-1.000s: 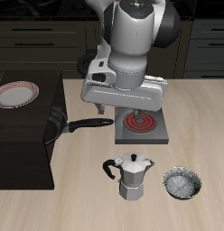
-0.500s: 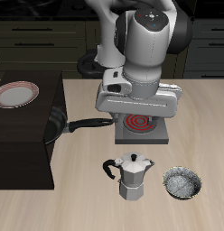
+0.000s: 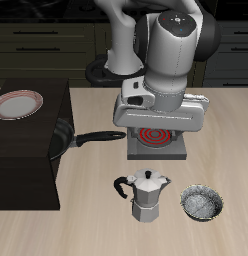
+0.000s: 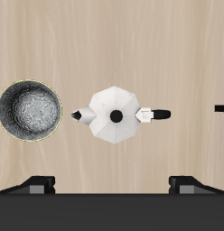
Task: Place the moka pot on the stove
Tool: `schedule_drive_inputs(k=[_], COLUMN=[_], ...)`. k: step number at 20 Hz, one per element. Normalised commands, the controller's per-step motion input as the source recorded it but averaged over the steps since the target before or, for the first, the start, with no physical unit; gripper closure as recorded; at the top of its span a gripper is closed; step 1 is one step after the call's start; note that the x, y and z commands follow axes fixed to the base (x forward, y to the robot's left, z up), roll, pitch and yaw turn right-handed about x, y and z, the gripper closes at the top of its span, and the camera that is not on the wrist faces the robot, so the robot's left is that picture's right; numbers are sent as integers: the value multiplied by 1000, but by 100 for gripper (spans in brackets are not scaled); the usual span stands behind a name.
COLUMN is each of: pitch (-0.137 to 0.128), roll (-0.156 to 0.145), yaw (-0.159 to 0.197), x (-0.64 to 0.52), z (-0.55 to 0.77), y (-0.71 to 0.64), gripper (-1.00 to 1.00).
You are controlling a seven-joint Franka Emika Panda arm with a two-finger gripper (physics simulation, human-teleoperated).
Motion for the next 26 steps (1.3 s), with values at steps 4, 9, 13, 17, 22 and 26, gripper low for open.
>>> schedule_drive_inputs(k=[4,9,13,17,22,26], pitch=[11,25,18,13,14,10], roll=[-17,9,-2,-15,-4,6], yaw=[32,-4,29,4,-2,44], x=[80,61,67,77,-21,8], z=[-200,-246,-296,-226,-251,-210], y=[57,43,17,-96,-46,-31], gripper=[-100,-100,-100,-100,-100,-100])
